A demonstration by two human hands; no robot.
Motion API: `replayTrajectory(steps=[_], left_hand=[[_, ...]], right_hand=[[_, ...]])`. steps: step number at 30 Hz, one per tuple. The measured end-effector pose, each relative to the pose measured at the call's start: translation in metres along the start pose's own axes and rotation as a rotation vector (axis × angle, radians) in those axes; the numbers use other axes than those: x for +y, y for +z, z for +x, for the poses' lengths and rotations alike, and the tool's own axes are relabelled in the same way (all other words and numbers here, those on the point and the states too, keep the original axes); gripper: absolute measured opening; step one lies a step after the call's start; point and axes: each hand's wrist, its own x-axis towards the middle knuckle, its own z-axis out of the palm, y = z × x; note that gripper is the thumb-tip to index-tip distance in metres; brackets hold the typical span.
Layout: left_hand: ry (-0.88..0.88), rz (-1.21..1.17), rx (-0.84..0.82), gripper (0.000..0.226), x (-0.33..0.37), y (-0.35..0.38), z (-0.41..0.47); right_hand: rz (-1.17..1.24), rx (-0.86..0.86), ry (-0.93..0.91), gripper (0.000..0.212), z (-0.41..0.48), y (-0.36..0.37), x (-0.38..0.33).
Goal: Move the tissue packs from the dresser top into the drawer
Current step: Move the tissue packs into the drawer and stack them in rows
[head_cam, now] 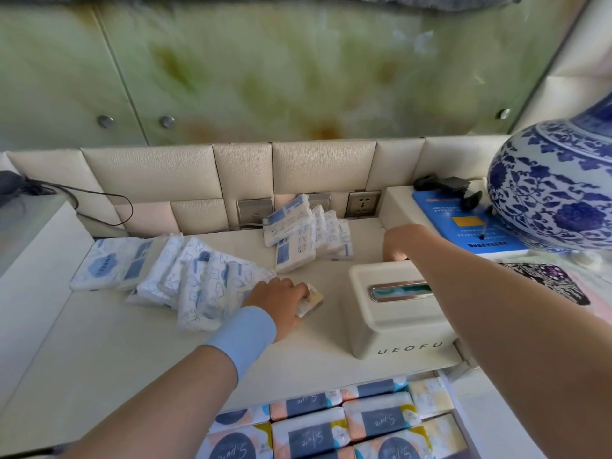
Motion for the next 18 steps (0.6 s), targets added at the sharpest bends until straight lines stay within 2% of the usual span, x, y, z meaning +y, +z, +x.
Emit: replayTrajectory(steps=[4,6,8,10,12,15,18], left_hand=[[0.004,-0.010,0.012,0.047,-0.001,0.004,0.001],[-0.012,-0.102,0.054,0.049,0.001,0.000,0.003],[-0.042,-0.326,0.168,0.053,0.003,-0.010,0.004],[-0.066,-0.620,0.302,0.056,0.005,-0.023,0.005],[-0.070,-0.904,0.394,0.062,0.007,-0.037,0.004],[-0.127,-1.175,0.478,0.061,0.004,-0.051,-0.001],[-0.217,-1.155,0.505,0.046,-0.013,-0.048,-0.011]], right_hand=[[0.143,0.184,-0.020,0.028,0.001,0.004,0.001],[0.226,0.314,-0.066,0.027,0.001,-0.001,-0.001],[0.568,0.375,-0.134,0.027,0.000,-0.014,-0.003],[0.975,0.362,-0.247,0.025,-0.013,-0.030,-0.010],[1.257,0.290,-0.374,0.023,-0.037,-0.043,-0.024],[1.432,0.147,-0.538,0.023,-0.070,-0.051,-0.052],[1.473,0.071,-0.601,0.022,-0.082,-0.046,-0.078]])
